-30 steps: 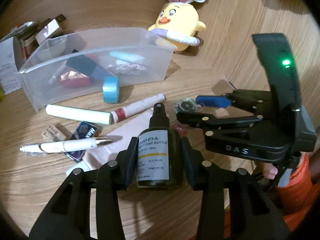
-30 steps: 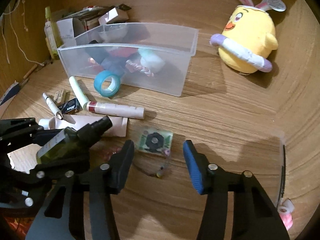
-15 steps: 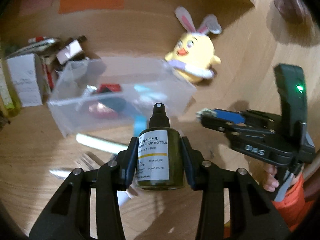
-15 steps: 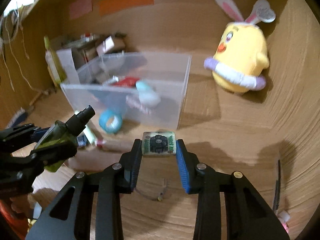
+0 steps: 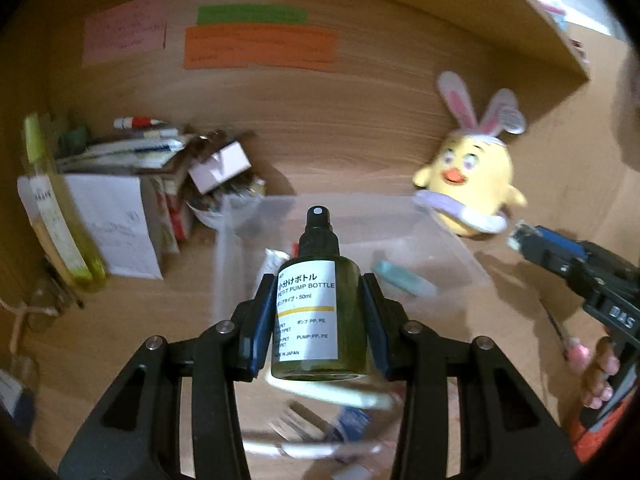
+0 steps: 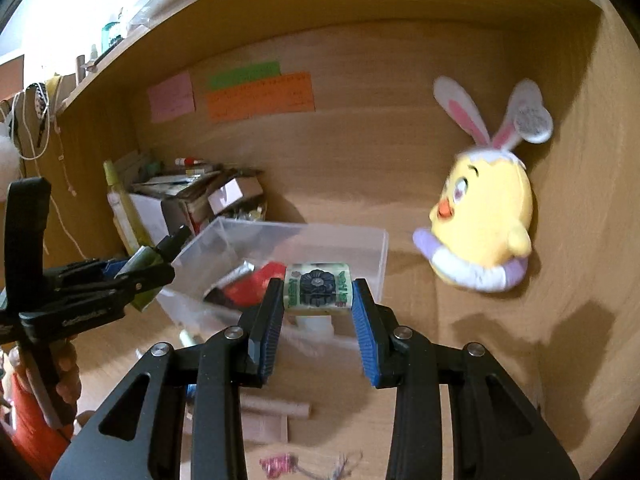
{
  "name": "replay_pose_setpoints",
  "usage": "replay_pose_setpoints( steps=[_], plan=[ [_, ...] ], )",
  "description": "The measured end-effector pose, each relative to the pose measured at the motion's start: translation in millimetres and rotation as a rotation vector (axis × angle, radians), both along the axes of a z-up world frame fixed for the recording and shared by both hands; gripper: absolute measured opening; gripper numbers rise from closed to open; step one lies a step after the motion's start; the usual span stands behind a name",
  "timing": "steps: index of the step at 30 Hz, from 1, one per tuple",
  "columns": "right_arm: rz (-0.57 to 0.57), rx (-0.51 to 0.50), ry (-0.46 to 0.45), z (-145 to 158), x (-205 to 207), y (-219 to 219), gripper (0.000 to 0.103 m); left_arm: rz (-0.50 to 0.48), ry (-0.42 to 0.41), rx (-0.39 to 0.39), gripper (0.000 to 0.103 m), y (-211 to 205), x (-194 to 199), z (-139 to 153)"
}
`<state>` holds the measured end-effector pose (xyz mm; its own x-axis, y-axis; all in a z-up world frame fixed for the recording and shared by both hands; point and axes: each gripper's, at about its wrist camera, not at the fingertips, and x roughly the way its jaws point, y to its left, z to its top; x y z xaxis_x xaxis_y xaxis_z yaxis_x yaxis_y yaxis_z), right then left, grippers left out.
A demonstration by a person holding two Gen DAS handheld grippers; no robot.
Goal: Organize objects
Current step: 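Carry bottle and card into the box with both tools and release them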
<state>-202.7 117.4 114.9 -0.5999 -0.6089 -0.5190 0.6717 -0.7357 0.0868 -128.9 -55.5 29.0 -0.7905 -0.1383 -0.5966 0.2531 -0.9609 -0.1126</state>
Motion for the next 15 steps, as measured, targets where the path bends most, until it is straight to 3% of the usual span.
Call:
replay_pose_setpoints(
  steps=[7, 15],
  plan=[
    [0.051, 0.055, -0.066, -10, -32, -43, 0.031, 0.009, -0.081, 0.037, 0.041, -28, -39, -11],
    [0.121, 0.179, -0.169, -54, -55, -89, 0.031, -0.007, -0.163, 0.056, 0.041, -34, -66, -37]
  ],
)
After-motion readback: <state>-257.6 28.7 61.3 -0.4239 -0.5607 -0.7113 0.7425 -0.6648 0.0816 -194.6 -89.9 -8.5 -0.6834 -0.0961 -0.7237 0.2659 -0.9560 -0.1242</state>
